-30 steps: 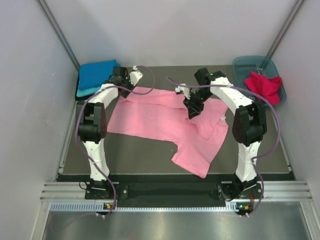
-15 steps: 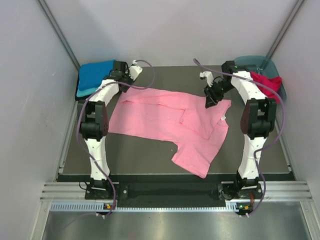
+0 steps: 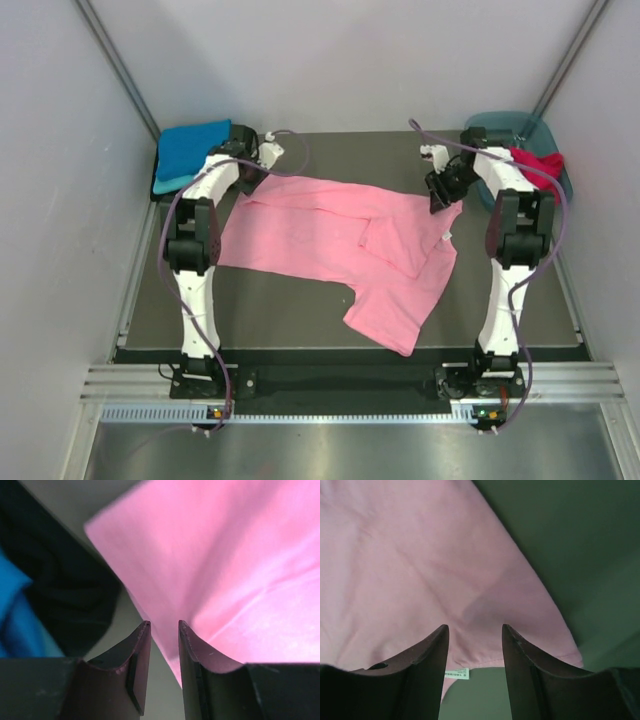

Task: Fold and stack the t-shirts
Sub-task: Fold the tshirt

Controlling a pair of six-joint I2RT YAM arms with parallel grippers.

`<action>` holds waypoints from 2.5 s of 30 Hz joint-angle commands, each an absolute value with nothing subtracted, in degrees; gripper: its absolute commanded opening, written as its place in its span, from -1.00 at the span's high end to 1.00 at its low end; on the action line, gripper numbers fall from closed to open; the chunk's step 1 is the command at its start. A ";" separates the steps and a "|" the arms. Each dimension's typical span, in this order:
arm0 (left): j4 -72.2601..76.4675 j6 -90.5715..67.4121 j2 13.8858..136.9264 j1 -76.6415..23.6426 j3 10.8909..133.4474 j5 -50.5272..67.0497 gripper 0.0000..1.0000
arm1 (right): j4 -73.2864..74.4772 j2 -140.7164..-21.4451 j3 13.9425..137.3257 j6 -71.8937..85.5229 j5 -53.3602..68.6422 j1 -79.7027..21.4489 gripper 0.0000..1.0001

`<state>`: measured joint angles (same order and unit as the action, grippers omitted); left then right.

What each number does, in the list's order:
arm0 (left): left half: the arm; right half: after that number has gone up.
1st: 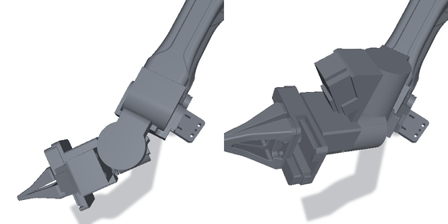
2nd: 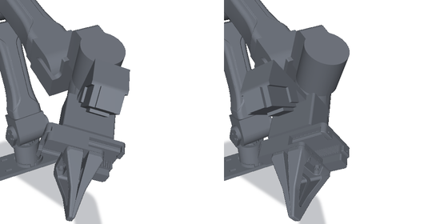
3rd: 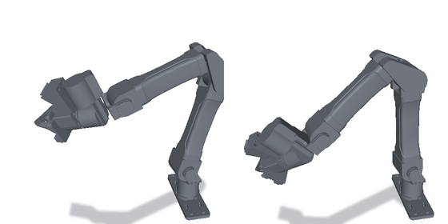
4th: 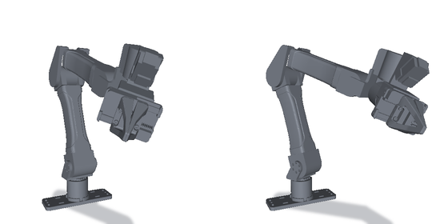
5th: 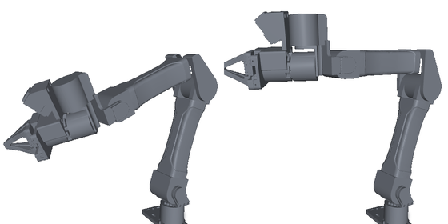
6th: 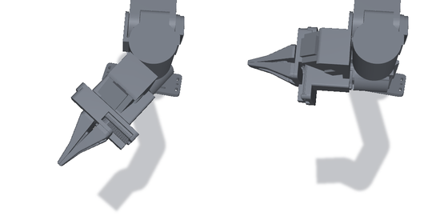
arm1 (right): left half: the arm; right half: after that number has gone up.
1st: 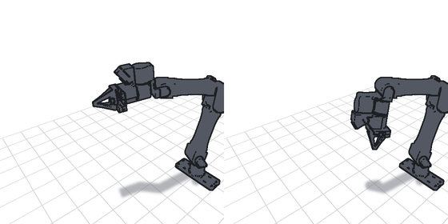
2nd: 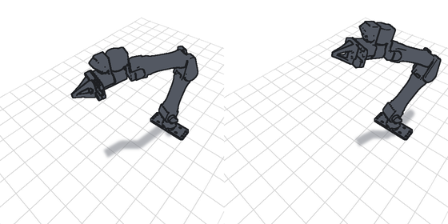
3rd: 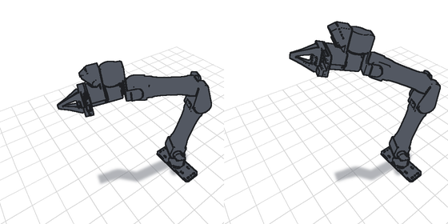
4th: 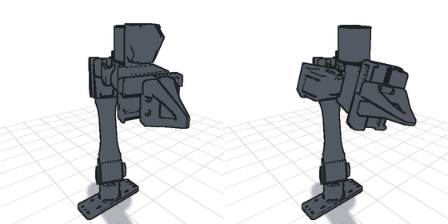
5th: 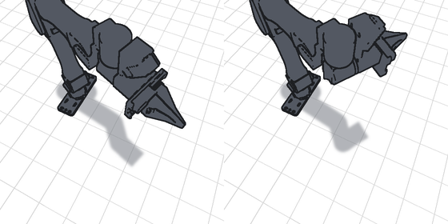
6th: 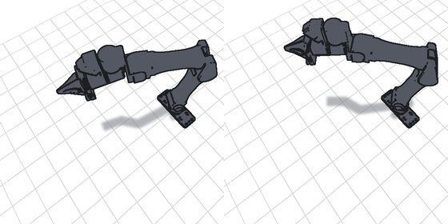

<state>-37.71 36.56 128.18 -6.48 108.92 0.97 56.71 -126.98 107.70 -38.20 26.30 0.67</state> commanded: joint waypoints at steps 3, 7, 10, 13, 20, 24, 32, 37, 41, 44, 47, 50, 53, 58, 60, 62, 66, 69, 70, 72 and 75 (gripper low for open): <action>-42.01 38.06 127.88 -5.62 106.17 0.53 0.33 | 53.09 -129.72 111.53 -33.75 19.80 1.41 0.08; -42.72 38.32 129.37 -5.62 106.17 -3.60 0.34 | 54.40 -133.31 115.57 -34.01 12.41 1.49 0.09; -41.93 37.97 129.99 -5.62 105.91 -4.74 0.34 | 55.02 -136.75 120.65 -34.45 7.31 1.58 0.09; -41.13 37.44 129.82 -5.62 105.91 -5.10 0.34 | 54.50 -139.74 124.17 -34.28 3.79 1.67 0.10; -41.31 38.58 129.11 -5.62 104.59 -5.62 0.32 | 50.28 -142.64 128.49 -34.63 0.35 1.50 0.10; -39.91 38.32 128.94 -5.62 104.33 -8.07 0.33 | 48.43 -143.61 129.82 -36.03 -2.63 1.23 0.09; -32.35 35.42 125.42 -5.71 109.33 -6.42 0.36 | 43.33 -143.96 130.08 -38.05 -4.83 1.14 0.08; -26.82 31.57 123.14 -6.41 114.86 -2.81 0.33 | 41.93 -143.62 131.48 -38.06 -3.08 0.97 0.07; -21.01 28.66 122.08 -7.64 118.12 -3.78 0.29 | 41.83 -139.05 129.47 -37.09 3.65 0.44 0.05; -20.65 29.26 121.03 -8.43 117.78 -1.77 0.31 | 40.61 -129.95 123.68 -37.35 7.89 0.44 0.04; -20.83 33.65 117.52 -9.22 112.25 -0.27 0.31 | 37.80 -121.25 116.39 -38.58 11.23 -1.49 0.03; -21.88 37.17 112.60 -9.32 104.34 4.21 0.31 | 34.72 -112.19 108.56 -39.02 15.89 -1.58 0.02; -23.29 36.13 108.82 -9.32 98.36 6.33 0.30 | 36.81 -104.80 102.06 -39.81 23.34 -1.67 0.00; -28.12 31.12 106.70 -9.32 93.17 8.53 0.28 | 47.98 -94.59 85.02 -51.11 29.80 -5.53 -0.01; -30.93 27.80 107.05 -9.23 92.46 7.39 0.28 | 50.00 -89.05 76.52 -54.73 29.27 -8.24 -0.01; -36.62 25.33 107.14 -9.14 93.34 7.82 0.31 | 51.49 -83.97 69.74 -56.24 29.27 -11.32 0.00; -37.97 20.06 103.91 -8.88 88.97 7.65 0.33 | 52.29 -76.22 59.19 -59.06 26.72 -17.99 0.01; -36.92 17.94 99.95 -8.79 83.96 8.00 0.31 | 52.47 -69.19 51.45 -58.80 26.11 -23.70 0.01; -36.74 17.76 98.97 -8.79 82.80 7.91 0.31 | 52.38 -67.52 49.42 -58.80 25.67 -25.21 0.01; -36.74 16.62 96.96 -8.79 80.78 7.04 0.31 | 52.82 -63.03 44.15 -58.45 24.44 -28.72 0.02; -36.39 16.00 93.53 -8.70 78.15 6.94 0.31 | 53.61 -59.07 39.48 -57.31 23.20 -31.72 0.05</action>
<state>-37.15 18.90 99.55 -8.97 80.18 6.63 52.75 -62.11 43.09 -56.88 24.12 -29.15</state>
